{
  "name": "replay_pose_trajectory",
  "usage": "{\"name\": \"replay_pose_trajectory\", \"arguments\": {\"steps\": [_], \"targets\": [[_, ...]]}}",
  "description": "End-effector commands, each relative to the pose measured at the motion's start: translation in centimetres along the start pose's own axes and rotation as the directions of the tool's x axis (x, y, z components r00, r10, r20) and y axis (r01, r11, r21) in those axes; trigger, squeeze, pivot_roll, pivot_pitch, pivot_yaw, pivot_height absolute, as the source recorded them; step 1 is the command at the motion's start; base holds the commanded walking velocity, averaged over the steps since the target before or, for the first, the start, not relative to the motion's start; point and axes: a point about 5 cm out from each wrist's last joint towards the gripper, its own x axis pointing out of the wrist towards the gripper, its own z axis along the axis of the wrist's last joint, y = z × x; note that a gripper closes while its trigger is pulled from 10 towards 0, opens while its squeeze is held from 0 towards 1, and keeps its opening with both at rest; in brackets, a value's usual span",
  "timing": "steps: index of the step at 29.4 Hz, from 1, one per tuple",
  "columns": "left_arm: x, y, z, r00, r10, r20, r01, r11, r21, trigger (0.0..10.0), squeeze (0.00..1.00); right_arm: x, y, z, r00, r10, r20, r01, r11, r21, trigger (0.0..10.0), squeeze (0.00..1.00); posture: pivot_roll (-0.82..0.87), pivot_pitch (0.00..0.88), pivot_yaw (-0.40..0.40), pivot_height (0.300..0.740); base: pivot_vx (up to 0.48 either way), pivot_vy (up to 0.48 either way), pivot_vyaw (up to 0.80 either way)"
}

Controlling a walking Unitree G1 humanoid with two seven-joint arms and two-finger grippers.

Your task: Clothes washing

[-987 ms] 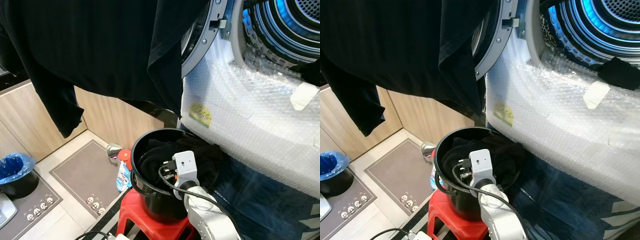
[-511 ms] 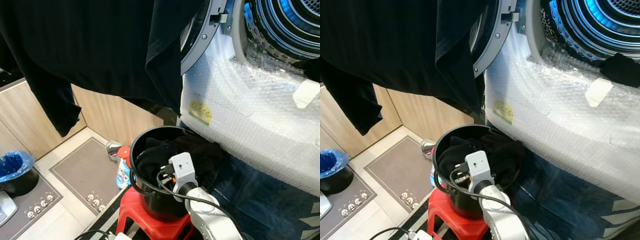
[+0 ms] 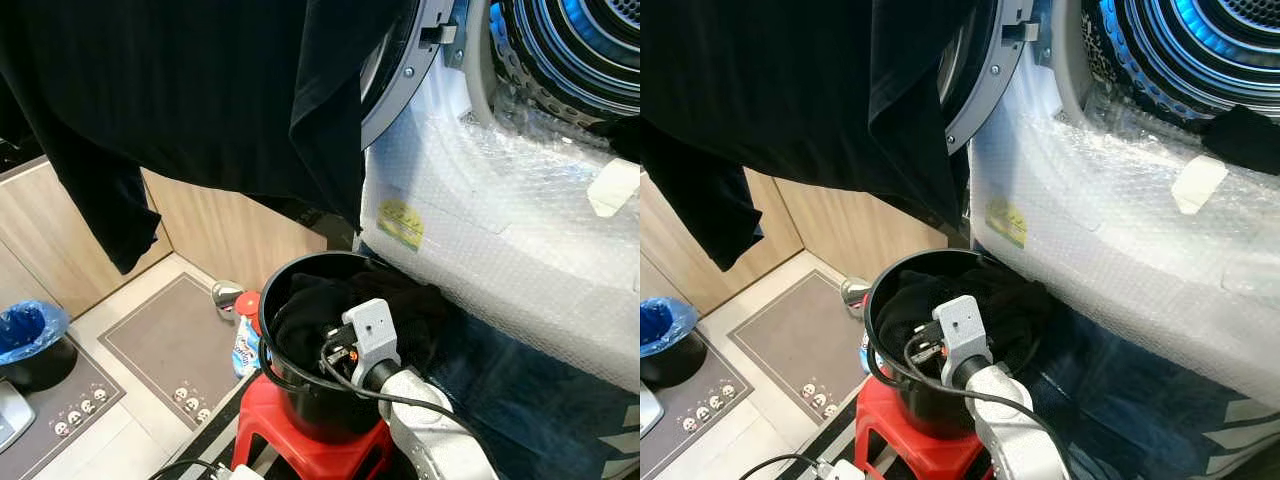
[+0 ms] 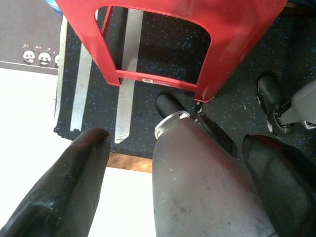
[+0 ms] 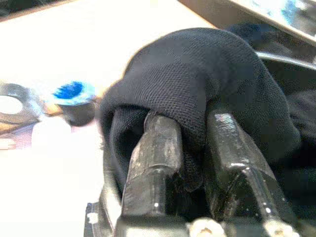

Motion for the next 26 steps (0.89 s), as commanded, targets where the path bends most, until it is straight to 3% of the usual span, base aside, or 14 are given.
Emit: {"name": "replay_pose_trajectory", "arguments": {"steps": [1,2,3,5,6,7,16,17,21,26], "targets": [[-0.5,-1.4,-2.7,0.993,-0.054,-0.108,0.053,0.999,-0.012,10.0,0.00,-1.1,0.8,2.0,0.979,0.151,0.136,-0.153,0.988,0.005,2.3,0.00,-0.07,0.141,0.033,0.740,0.000,0.000,0.00],[-0.5,-1.4,-2.7,0.993,-0.054,-0.108,0.053,0.999,-0.012,10.0,0.00,-1.4,0.8,2.3,0.970,0.183,0.161,-0.186,0.982,0.004,2.3,0.00,-0.07,0.141,0.033,0.740,0.000,0.000,0.00],[-0.5,-1.4,-2.7,0.993,-0.055,-0.108,0.054,0.998,-0.011,10.0,0.00,-1.8,0.7,2.5,0.959,0.219,0.180,-0.225,0.974,0.015,9.4,0.00,-0.07,0.141,0.033,0.740,0.000,0.000,0.00],[-0.5,-1.4,-2.7,0.993,-0.055,-0.108,0.054,0.998,-0.010,10.0,0.00,-2.0,0.7,2.7,0.953,0.237,0.190,-0.246,0.969,0.024,9.4,0.00,-0.07,0.141,0.033,0.740,0.000,0.000,0.00],[-0.5,-1.4,-2.7,0.993,-0.056,-0.108,0.055,0.998,-0.010,10.0,0.00,-2.2,0.6,2.7,0.950,0.248,0.189,-0.259,0.965,0.032,10.0,0.00,-0.07,0.141,0.033,0.740,0.000,0.000,0.00],[-0.4,-1.4,-2.7,0.992,-0.057,-0.108,0.056,0.998,-0.008,10.0,0.00,-2.4,0.6,3.0,0.942,0.268,0.202,-0.282,0.958,0.044,10.0,0.00,-0.09,0.134,0.040,0.740,0.000,0.000,0.00],[-0.4,-1.5,-2.4,0.992,-0.064,-0.107,0.064,0.998,-0.002,10.0,0.00,-4.3,1.0,6.0,0.827,0.394,0.400,-0.480,0.866,0.140,10.0,0.00,-0.10,0.126,0.043,0.740,0.000,0.000,0.00],[-0.4,-1.5,-2.4,0.992,-0.063,-0.106,0.064,0.998,-0.001,10.0,0.00,-4.6,0.7,6.8,0.805,0.398,0.441,-0.505,0.849,0.156,10.0,0.00,-0.11,0.124,0.043,0.740,0.000,0.000,0.00],[-0.4,-1.5,-2.4,0.992,-0.063,-0.106,0.064,0.998,0.000,10.0,0.00,-5.0,0.3,7.5,0.787,0.402,0.468,-0.526,0.833,0.170,10.0,0.00,-0.11,0.123,0.044,0.740,0.000,0.000,0.00],[-0.3,-1.6,-2.3,0.992,-0.064,-0.106,0.064,0.998,0.003,10.0,0.00,-6.3,-0.9,8.7,0.729,0.455,0.511,-0.596,0.789,0.148,10.0,0.00,-0.11,0.114,0.047,0.740,0.000,0.000,0.00]]}}
